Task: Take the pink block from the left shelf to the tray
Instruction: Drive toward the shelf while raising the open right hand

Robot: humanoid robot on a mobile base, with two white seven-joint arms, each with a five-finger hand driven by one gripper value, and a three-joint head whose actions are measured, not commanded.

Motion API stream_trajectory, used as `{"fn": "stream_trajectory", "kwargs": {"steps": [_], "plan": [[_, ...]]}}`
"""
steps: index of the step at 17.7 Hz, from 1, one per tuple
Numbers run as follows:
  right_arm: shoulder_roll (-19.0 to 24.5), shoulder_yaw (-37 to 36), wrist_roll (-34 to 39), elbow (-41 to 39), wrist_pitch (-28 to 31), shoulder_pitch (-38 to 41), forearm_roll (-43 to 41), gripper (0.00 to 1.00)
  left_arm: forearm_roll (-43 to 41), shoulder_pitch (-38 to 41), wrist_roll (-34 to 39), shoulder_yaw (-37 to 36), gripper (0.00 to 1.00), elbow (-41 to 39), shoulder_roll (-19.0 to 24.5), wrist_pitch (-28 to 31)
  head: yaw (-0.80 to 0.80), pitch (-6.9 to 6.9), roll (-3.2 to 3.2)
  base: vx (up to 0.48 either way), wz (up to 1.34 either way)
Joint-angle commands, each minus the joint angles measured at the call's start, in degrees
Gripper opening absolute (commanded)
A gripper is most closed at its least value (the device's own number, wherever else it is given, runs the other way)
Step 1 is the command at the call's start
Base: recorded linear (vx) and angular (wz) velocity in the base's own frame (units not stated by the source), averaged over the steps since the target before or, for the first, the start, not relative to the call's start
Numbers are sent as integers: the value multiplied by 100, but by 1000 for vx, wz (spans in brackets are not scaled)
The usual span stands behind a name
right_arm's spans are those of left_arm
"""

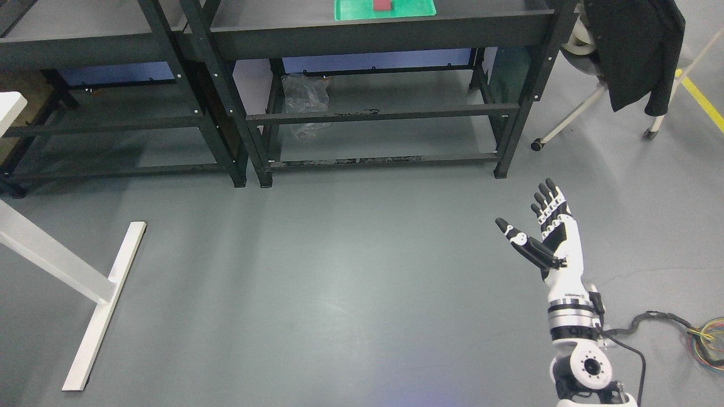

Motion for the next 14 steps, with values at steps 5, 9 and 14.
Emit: {"fn": "stream_trajectory", "kwargs": {"steps": [5, 9, 14], "plan": [[-100, -11, 1, -23, -2, 72, 1, 100, 0, -167, 5, 0, 100, -100, 100, -2, 0, 0, 0, 0, 0], [-100, -11, 1, -32, 24, 63, 1, 100, 0, -167, 5, 0, 100, -100, 100, -2, 0, 0, 0, -3, 0], [-100, 6, 10, -23, 6, 2, 1, 100, 0, -176, 5, 0, 100, -100, 100, -2, 0, 0, 0, 4, 0]]}}
